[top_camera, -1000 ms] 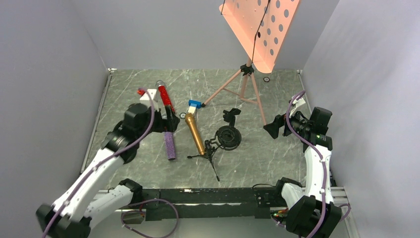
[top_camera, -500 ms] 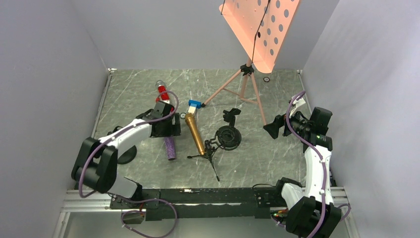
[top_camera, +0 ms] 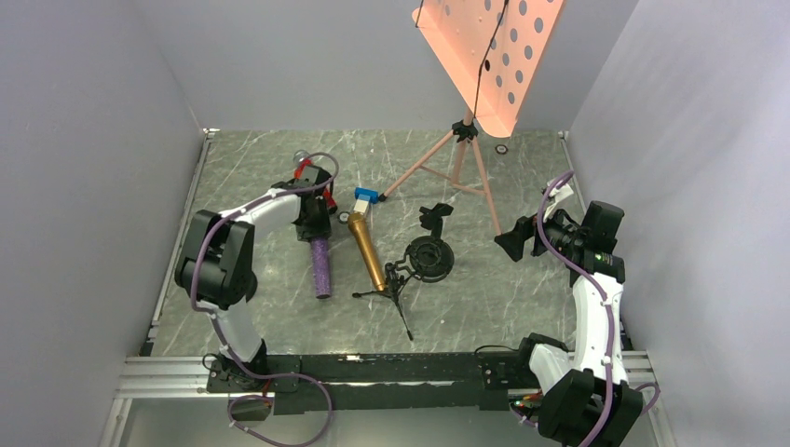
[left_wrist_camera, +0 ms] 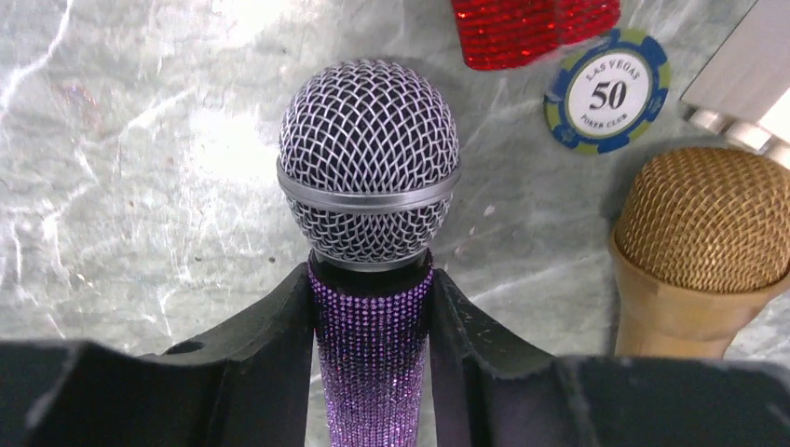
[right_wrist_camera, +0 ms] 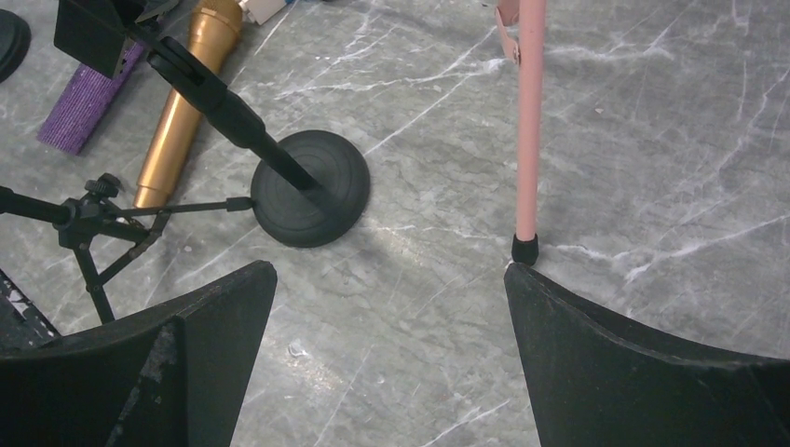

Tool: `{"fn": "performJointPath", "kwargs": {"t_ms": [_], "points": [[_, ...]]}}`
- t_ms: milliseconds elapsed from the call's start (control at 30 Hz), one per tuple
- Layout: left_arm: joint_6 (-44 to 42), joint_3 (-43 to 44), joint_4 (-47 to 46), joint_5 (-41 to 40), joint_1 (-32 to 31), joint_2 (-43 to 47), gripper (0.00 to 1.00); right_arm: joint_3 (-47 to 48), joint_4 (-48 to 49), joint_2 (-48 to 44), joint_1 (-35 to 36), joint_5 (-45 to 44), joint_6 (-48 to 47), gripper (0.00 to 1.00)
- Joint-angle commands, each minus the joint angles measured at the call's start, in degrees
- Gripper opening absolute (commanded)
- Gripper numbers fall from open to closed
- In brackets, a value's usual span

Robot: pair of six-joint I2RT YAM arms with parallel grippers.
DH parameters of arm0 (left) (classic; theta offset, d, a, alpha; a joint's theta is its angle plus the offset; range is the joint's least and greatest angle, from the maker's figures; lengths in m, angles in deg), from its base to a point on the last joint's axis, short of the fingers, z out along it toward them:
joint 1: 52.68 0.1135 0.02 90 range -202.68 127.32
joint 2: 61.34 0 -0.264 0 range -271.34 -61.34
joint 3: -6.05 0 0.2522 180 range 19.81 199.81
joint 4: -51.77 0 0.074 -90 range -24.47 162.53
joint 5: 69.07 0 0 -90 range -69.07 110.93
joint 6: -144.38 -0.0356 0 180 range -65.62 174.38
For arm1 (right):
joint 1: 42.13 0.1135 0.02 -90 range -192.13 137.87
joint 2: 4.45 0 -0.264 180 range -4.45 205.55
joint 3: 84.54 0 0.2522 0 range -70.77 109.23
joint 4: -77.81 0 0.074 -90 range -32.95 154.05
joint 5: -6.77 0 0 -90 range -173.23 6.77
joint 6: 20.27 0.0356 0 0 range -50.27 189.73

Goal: Attach the microphones to the stand

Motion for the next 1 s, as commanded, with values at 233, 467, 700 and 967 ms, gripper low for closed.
{"fn": "performJointPath", "kwargs": {"t_ms": [233,467,700,967], "points": [[-0.37,1.73,9.80,-3.11,-0.05,-3.84,0.48,1.16,-0.38,0.24,1.27,0.54,-2.38,1.00],[-2.88,5.63,13.41,-4.72,-0.05,-7.05,0.53,1.35,-0.66,0.13,1.79,0.18,-2.71,1.00],[-4.59,5.73,13.87,-4.74,-0.05,-7.61,0.58,1.44,-0.88,-0.15,1.81,0.61,-2.84,1.00],[-5.19,7.24,15.04,-6.00,-0.05,-4.58,0.05,1.44,-0.97,-0.36,1.96,0.53,-2.99,1.00]]}}
